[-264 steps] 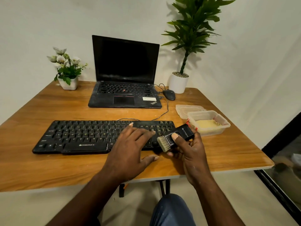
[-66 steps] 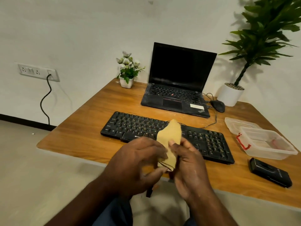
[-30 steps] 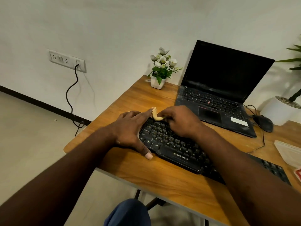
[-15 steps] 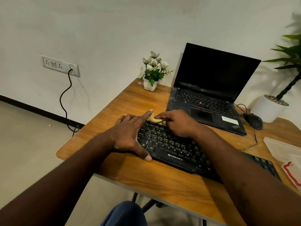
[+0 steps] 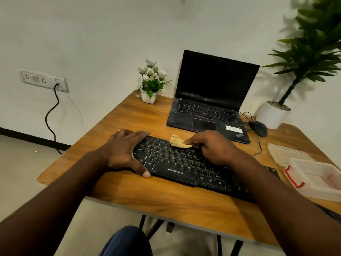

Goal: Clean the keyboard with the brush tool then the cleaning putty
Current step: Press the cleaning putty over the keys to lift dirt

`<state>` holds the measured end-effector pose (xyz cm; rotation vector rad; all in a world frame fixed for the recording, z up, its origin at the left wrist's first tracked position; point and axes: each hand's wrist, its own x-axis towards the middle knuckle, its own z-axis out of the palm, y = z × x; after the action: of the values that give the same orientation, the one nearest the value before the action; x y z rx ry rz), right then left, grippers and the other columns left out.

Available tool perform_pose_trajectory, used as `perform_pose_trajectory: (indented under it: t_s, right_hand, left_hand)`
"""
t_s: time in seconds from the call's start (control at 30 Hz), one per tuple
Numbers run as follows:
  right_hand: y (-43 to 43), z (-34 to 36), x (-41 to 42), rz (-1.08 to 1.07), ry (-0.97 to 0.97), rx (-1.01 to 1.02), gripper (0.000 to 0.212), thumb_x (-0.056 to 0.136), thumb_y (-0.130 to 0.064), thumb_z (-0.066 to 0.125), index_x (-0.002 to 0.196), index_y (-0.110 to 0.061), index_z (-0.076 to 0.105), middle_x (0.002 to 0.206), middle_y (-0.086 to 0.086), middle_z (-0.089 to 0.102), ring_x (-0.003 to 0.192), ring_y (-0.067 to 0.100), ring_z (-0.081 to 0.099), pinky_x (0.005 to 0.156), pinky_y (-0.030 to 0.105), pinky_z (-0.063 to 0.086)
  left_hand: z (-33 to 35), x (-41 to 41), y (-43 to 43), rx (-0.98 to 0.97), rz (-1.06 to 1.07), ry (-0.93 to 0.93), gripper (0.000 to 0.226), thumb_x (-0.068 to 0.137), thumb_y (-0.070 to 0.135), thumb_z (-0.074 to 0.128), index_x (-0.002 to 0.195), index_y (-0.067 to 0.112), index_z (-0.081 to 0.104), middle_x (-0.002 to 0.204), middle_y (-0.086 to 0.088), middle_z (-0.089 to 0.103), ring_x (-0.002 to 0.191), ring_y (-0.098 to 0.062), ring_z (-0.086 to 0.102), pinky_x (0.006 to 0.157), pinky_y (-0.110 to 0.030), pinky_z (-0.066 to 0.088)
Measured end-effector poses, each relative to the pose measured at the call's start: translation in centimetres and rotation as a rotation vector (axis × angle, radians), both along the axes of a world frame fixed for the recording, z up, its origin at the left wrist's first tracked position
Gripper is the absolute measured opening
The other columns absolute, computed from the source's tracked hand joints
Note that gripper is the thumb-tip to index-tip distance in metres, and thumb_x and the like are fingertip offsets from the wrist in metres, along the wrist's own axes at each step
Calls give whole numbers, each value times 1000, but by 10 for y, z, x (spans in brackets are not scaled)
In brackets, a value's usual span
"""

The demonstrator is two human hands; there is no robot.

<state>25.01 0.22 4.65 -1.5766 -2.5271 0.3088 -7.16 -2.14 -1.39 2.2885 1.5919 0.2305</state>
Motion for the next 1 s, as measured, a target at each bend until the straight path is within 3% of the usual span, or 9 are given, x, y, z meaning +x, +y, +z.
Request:
perform_pose_trajectory:
  t_s: [0.2, 0.3, 0.4, 0.53, 0.7, 1.0]
  right_hand:
    - [-8, -10, -1, -39, 29, 53, 66, 92, 3, 50, 134, -46, 63, 141, -2, 63, 119, 18, 60, 98, 39, 54]
    - [-10, -12, -7, -53, 29, 94, 63, 93, 2, 52, 138, -40, 62, 138, 0, 65, 118, 20, 61, 95, 36, 53]
    - [-9, -17, -10, -49, 40, 119, 61, 92, 1, 53, 138, -38, 62, 132, 0, 68, 111, 19, 62, 89, 36, 54]
    - [-5, -9, 4, -73, -20, 86, 59, 94, -5, 54, 137, -44, 60, 130, 0, 66, 111, 19, 61, 93, 43, 55]
    - [-11, 4, 48, -90, -95, 11, 61, 96, 1, 49, 140, -40, 60, 136, 2, 59, 122, 21, 54, 102, 42, 48]
    - [-29, 14, 111, -160, -176, 35, 61, 92, 3, 54, 135, -38, 65, 130, 0, 61, 116, 18, 54, 97, 39, 50]
  left_hand:
    - [17, 12, -5, -133, 10, -1, 155, 40, 95, 66, 158, 47, -22, 173, 7, -3, 155, -29, 1, 125, -60, 5]
    - [20, 31, -15, -58, -43, 34, 151, 40, 102, 63, 151, 55, -28, 173, 7, -7, 157, -29, -6, 124, -65, 0]
    - [14, 57, -28, 142, -62, 116, 138, 48, 111, 44, 156, 53, -21, 173, 7, 3, 158, -22, -4, 124, -62, -8]
    - [5, 66, -39, 309, -31, 149, 128, 57, 111, 29, 161, 47, -9, 170, 11, 18, 156, -17, 12, 127, -56, -3]
    - [3, 65, -41, 338, -9, 130, 127, 57, 112, 25, 163, 45, 1, 167, 12, 24, 152, -19, 18, 126, -54, 10]
    - [2, 65, -40, 352, -4, 144, 126, 57, 112, 24, 163, 45, 7, 167, 13, 24, 151, -19, 20, 125, -54, 14]
